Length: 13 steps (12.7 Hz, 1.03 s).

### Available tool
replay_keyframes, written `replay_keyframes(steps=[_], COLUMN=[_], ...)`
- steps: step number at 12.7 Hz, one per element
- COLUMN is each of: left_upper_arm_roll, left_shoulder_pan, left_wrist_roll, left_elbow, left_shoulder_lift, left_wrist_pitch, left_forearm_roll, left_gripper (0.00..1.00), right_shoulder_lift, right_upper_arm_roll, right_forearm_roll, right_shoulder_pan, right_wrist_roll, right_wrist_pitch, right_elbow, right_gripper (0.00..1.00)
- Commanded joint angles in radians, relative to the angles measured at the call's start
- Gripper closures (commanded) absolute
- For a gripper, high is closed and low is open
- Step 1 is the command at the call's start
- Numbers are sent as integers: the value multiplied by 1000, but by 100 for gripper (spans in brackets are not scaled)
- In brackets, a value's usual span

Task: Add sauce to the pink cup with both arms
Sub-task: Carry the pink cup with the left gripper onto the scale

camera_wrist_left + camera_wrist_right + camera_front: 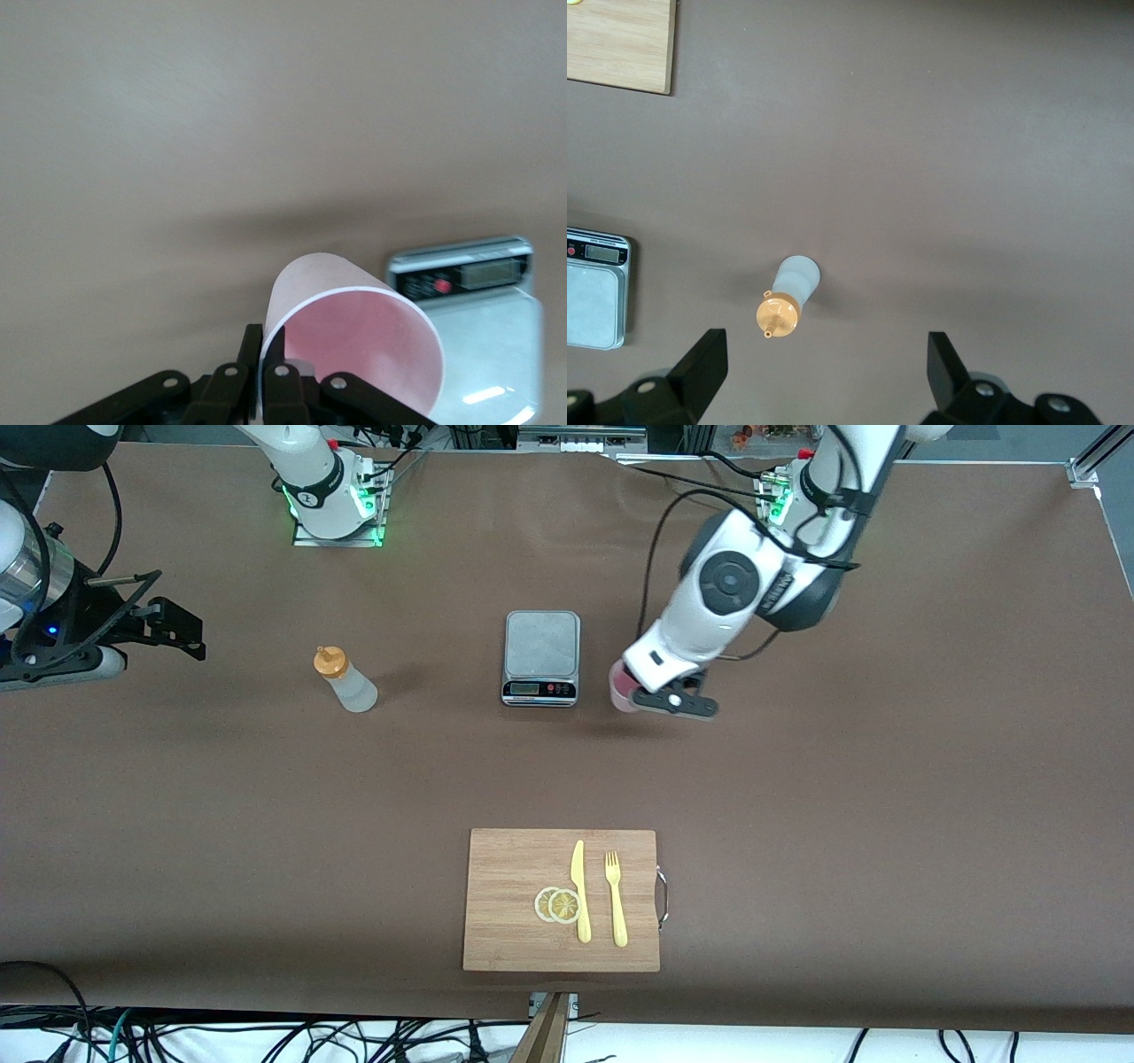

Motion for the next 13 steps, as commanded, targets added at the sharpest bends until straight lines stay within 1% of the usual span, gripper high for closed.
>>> replay_keyframes(steps=[1, 4, 8, 10, 13], left_upper_arm_roll=[21, 21, 21, 21, 21], left_shoulder_pan=[-105, -183, -224, -243, -257], left_wrist_roll=[-90, -182, -183, -184, -184], left_elbow=[97, 161, 166, 166, 166], left_shoulder_lift=[93, 157, 196, 214, 231], left_wrist_pitch=[-16, -13, -5, 56, 64], left_forearm_roll=[-40, -42, -58, -60, -58], left_gripper=[100, 100, 100, 100, 100], right_shoulder_lift=[-1, -1, -1, -1, -1], right_upper_arm_roll=[-1, -1, -1, -1, -1], right_forearm_roll=[1, 1, 1, 1, 1], right_shoulder_pan=[-3, -3, -3, -3, -4], right_wrist_roll=[-6, -7, -9, -9, -10], right_wrist_pitch=[-14, -14, -14, -14, -14], right_elbow=[9, 9, 9, 9, 9], right_gripper=[0, 0, 0, 0, 0])
